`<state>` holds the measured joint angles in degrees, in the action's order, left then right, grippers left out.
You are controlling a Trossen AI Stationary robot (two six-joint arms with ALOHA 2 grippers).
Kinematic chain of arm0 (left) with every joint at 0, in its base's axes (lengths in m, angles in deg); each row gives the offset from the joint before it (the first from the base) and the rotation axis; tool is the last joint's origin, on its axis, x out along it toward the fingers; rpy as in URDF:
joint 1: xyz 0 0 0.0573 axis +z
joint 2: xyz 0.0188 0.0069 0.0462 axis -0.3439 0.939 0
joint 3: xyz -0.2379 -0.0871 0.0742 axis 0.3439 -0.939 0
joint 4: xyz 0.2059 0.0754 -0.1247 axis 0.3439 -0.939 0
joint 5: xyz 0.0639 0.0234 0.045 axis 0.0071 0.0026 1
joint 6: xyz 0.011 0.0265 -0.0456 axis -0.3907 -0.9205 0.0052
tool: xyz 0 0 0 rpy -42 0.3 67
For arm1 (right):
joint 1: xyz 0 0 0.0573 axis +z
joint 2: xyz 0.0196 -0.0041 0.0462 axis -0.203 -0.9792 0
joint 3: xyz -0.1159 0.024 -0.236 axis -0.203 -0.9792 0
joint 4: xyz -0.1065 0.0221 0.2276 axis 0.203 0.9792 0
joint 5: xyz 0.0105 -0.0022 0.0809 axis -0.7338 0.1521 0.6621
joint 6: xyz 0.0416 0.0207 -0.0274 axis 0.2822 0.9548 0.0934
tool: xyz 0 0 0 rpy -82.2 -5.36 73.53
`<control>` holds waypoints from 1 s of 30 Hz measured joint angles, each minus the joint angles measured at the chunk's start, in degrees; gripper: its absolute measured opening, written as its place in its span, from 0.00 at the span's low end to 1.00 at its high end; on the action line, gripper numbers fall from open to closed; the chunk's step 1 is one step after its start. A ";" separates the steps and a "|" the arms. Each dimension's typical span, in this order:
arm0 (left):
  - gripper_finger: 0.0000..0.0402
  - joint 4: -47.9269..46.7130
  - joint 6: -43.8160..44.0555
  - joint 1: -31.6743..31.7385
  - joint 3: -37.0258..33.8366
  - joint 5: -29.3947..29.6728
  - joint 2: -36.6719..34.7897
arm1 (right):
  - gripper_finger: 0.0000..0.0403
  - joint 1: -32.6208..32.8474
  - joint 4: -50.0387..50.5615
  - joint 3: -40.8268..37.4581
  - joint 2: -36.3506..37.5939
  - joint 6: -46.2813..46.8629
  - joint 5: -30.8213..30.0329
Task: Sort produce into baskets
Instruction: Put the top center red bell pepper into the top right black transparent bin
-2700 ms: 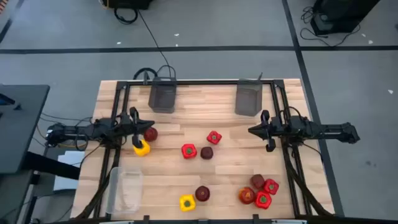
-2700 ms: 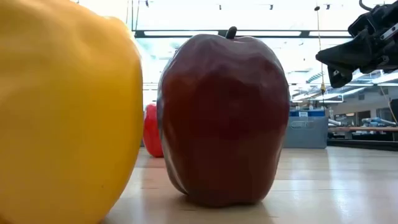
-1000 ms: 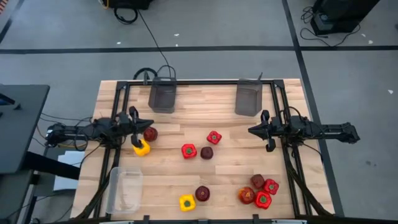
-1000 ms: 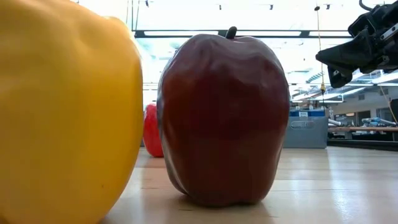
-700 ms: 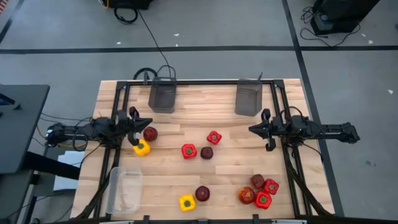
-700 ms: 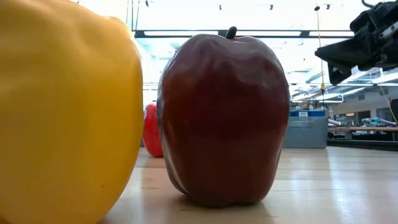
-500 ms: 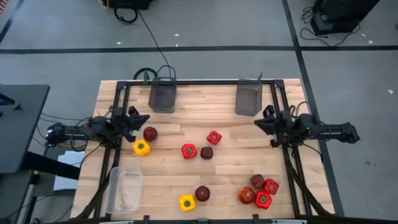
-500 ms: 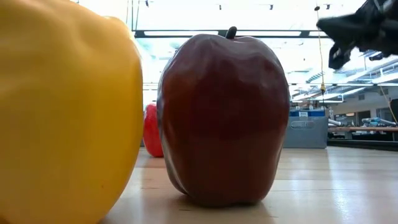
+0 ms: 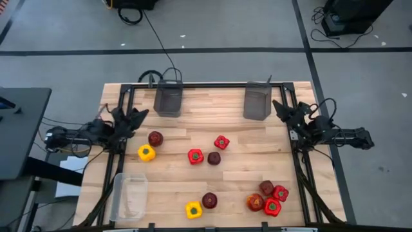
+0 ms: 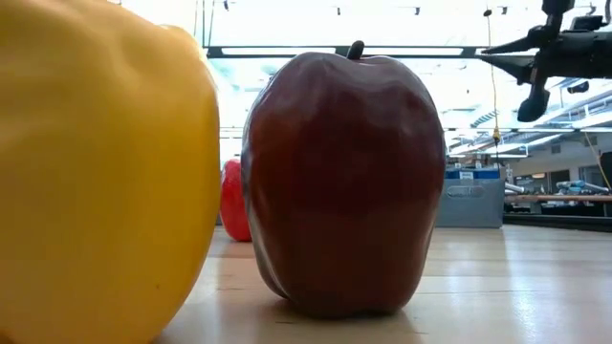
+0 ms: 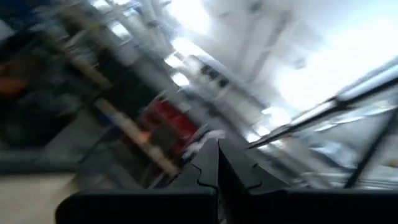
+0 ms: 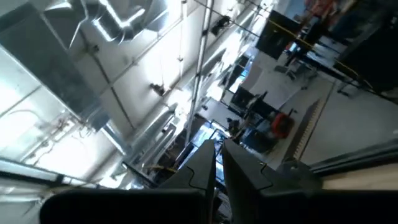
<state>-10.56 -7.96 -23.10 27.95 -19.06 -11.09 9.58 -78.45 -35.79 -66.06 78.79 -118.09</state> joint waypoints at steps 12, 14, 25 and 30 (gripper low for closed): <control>0.38 -14.78 1.59 0.02 20.04 -2.12 35.97 | 0.34 0.04 32.15 22.69 -22.69 -1.78 9.86; 0.48 -17.64 -0.86 0.02 25.45 -3.20 43.14 | 0.41 0.04 35.26 26.21 -26.84 -1.92 10.96; 0.91 -18.64 -3.22 0.02 48.17 -7.61 77.44 | 0.79 0.04 51.02 41.43 -38.88 -9.56 14.06; 0.99 -19.30 -9.06 0.02 55.75 -11.51 88.85 | 0.90 0.04 57.99 45.57 -39.38 -11.78 13.94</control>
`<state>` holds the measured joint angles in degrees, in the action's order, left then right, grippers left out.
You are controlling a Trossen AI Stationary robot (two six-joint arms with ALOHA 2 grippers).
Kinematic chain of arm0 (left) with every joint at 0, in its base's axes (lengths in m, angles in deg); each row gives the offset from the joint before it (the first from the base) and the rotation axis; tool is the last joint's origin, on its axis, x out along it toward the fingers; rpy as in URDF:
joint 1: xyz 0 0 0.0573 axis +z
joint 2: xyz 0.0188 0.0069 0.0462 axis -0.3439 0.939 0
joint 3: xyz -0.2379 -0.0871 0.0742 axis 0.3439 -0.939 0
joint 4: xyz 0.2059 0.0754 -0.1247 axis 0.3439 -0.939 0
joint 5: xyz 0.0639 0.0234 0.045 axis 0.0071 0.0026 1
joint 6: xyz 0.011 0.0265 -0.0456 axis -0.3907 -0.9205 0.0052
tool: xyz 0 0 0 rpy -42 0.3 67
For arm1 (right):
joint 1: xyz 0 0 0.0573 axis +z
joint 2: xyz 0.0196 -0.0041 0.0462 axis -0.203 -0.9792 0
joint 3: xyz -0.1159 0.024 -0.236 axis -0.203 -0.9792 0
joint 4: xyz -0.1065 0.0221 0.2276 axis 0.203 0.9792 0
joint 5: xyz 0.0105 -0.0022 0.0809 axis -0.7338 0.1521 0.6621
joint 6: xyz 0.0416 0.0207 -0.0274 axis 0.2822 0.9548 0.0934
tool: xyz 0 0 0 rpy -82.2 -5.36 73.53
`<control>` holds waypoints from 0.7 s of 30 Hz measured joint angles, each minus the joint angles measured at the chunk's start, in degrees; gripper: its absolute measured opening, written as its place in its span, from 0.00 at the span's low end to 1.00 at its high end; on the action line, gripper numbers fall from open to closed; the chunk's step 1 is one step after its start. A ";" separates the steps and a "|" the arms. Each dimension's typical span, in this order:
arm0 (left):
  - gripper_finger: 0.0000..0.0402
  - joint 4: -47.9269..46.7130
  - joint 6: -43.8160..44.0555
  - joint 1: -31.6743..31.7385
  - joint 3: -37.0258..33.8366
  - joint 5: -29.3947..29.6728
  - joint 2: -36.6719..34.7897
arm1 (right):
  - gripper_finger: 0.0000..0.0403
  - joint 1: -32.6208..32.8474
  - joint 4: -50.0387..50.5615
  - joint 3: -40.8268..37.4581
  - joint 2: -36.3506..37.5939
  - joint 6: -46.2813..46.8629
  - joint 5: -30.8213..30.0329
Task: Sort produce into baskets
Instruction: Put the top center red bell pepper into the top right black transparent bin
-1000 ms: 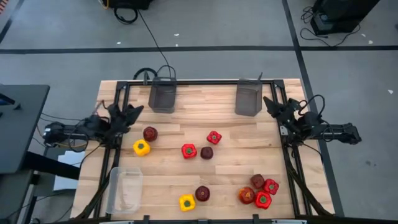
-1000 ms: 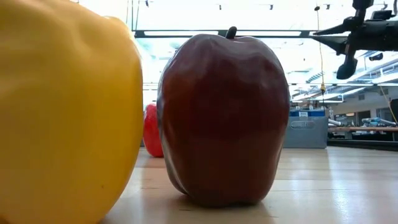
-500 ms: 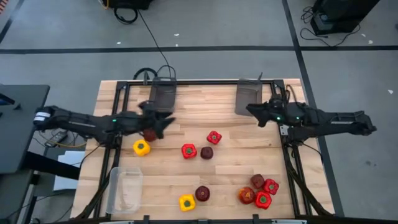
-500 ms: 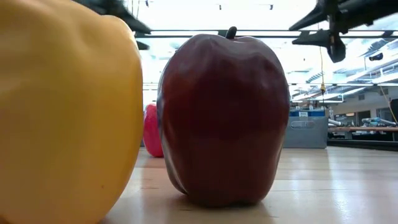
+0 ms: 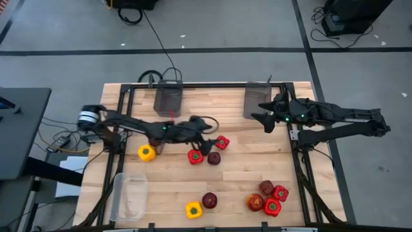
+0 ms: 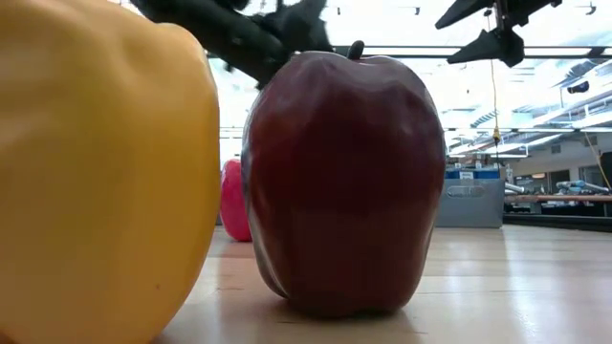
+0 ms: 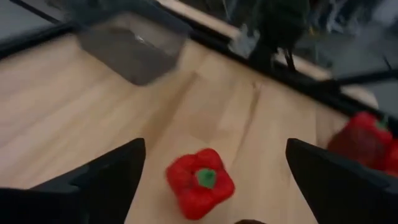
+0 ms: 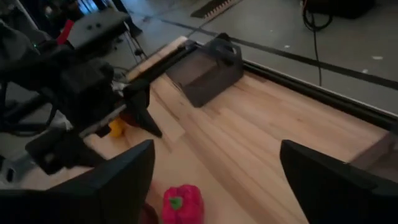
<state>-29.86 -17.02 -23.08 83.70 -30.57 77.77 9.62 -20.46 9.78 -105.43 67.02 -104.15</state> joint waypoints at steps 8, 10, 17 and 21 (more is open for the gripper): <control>0.99 -3.42 -3.87 0.00 10.04 -1.33 12.44 | 0.97 0.07 6.36 0.94 -0.12 0.99 3.55; 0.99 -6.12 -3.90 0.00 12.51 -1.34 14.90 | 0.98 0.16 7.09 0.94 -0.26 1.15 3.80; 1.00 -18.48 -2.89 0.46 19.24 -1.00 19.85 | 0.98 0.17 7.90 0.94 -0.93 0.79 4.94; 0.99 -21.15 -0.96 0.78 20.04 -0.38 20.96 | 0.98 0.17 7.90 0.94 -1.81 -0.39 4.95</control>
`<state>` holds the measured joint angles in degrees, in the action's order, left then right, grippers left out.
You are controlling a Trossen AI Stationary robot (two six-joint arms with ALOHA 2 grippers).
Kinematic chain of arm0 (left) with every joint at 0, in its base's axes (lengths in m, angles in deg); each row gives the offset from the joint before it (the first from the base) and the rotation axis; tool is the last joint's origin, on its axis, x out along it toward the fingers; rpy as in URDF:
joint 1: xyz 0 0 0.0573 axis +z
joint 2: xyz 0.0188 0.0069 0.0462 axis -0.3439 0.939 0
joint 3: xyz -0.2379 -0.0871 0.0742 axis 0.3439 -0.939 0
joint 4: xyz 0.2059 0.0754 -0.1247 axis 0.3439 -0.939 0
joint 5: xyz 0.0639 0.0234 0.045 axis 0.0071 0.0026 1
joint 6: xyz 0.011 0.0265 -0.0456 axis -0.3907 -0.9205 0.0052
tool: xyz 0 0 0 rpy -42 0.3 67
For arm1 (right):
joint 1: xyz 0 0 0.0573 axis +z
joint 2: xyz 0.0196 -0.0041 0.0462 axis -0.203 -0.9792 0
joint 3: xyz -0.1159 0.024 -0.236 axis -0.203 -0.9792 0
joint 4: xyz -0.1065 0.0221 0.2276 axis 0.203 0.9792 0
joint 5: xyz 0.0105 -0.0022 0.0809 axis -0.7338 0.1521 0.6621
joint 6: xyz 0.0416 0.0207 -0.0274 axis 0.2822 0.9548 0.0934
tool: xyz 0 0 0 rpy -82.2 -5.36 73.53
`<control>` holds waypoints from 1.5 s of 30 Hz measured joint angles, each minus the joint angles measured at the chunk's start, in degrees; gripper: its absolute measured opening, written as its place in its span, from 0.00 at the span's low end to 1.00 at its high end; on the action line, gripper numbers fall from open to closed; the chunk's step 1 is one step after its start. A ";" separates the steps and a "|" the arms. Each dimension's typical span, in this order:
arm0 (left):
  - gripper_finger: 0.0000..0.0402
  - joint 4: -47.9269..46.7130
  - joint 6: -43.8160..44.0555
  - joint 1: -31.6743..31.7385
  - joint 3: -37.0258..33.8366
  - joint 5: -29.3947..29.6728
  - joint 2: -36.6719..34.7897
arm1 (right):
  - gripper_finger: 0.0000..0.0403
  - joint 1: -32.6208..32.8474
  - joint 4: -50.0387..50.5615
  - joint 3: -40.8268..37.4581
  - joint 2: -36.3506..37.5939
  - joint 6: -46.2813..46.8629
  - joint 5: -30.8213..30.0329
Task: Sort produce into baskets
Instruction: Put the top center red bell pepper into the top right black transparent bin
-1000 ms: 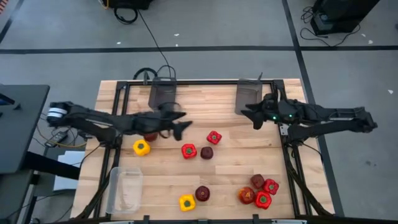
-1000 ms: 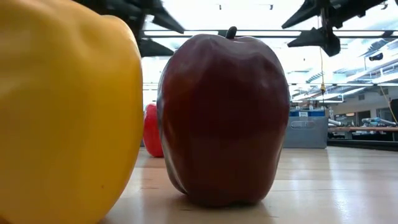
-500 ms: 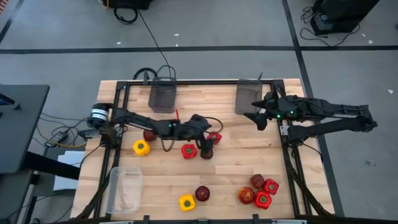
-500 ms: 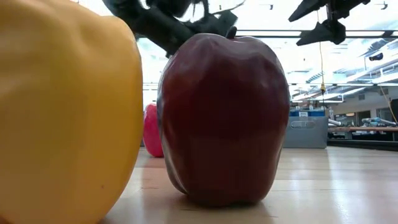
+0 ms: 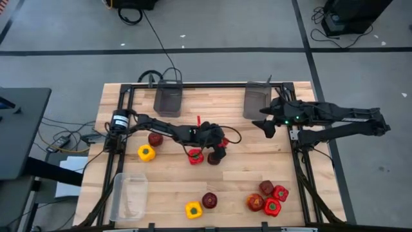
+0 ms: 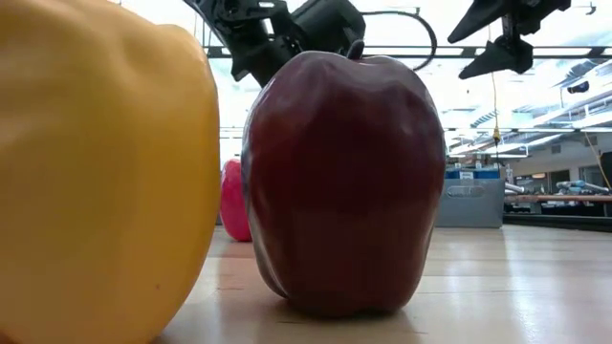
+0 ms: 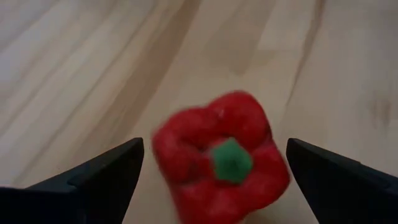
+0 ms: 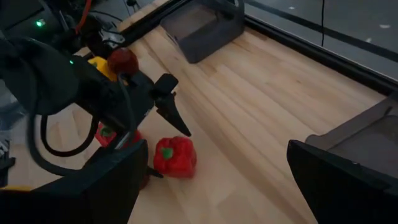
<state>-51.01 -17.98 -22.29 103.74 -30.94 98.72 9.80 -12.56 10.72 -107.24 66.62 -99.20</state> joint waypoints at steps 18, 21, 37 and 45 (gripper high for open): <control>0.64 7.40 -0.14 6.83 0.09 -18.01 1.75 | 0.90 0.45 -0.33 0.00 -8.93 -6.15 8.27; 0.64 7.42 -1.83 8.32 0.72 -22.20 -0.02 | 0.92 0.90 -0.75 0.00 -9.38 -8.63 11.93; 0.68 20.10 -14.78 9.21 1.84 -35.80 -9.51 | 0.99 1.57 -12.03 0.02 -9.80 -10.46 16.16; 0.68 22.21 -15.07 9.18 2.78 -36.82 -9.57 | 0.95 1.27 -12.56 0.00 -12.53 -8.58 21.40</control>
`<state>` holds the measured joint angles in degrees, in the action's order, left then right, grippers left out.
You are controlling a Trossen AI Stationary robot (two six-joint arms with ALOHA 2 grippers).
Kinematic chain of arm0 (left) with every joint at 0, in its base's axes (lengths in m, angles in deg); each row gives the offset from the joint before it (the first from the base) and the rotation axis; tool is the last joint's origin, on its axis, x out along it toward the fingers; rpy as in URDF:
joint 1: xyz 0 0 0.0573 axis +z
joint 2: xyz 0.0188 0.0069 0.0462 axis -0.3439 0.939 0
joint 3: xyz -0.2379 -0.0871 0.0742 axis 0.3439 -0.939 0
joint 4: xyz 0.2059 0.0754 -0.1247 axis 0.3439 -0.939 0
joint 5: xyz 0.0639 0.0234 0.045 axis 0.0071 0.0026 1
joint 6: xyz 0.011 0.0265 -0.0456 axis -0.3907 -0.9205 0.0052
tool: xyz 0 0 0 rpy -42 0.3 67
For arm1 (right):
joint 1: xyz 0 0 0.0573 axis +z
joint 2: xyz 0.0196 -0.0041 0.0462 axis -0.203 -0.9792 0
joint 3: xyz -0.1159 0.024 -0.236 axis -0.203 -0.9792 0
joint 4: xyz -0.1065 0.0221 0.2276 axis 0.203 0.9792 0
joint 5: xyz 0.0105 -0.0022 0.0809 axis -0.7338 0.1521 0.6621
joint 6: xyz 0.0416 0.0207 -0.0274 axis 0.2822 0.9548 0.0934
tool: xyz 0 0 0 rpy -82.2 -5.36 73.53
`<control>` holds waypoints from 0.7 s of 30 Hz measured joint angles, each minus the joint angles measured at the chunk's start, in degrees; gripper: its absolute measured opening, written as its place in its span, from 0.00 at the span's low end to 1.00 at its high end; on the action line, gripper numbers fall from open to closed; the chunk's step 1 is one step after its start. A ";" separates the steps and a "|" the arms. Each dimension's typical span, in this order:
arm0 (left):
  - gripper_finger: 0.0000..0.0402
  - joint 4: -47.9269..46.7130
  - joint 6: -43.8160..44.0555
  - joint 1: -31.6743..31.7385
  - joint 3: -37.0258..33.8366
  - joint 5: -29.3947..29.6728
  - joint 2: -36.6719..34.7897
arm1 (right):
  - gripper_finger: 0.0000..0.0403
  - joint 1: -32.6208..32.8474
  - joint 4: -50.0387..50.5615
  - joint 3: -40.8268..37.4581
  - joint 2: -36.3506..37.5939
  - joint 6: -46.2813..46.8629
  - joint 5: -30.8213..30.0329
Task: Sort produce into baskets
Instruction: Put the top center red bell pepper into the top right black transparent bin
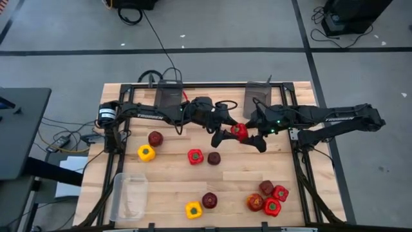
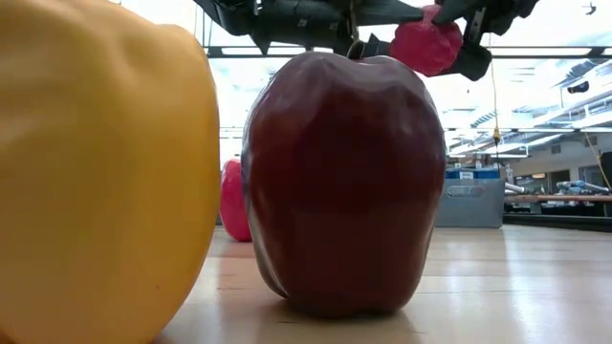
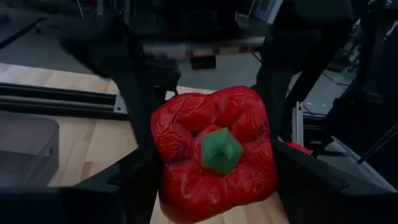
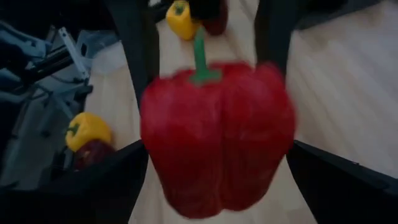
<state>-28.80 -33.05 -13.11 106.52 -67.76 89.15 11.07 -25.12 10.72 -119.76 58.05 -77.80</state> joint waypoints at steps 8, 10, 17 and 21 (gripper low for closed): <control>0.77 -1.70 4.35 -0.06 0.00 3.33 -0.02 | 0.63 -2.26 0.18 -0.04 -0.60 1.48 1.47; 0.82 -1.69 5.68 0.09 0.00 3.71 -0.02 | 0.55 -3.05 -0.25 -0.04 -0.60 1.88 1.39; 0.94 -5.76 12.19 2.96 -0.02 3.35 -0.83 | 0.54 -6.51 2.38 0.00 -0.55 5.77 -3.33; 0.95 -14.56 12.32 5.43 -0.04 2.62 -3.28 | 0.54 -11.19 8.03 0.02 -0.68 10.89 -13.77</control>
<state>-43.36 -20.72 -7.68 106.48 -65.14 85.87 -0.13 -17.10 10.75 -120.45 68.93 -91.57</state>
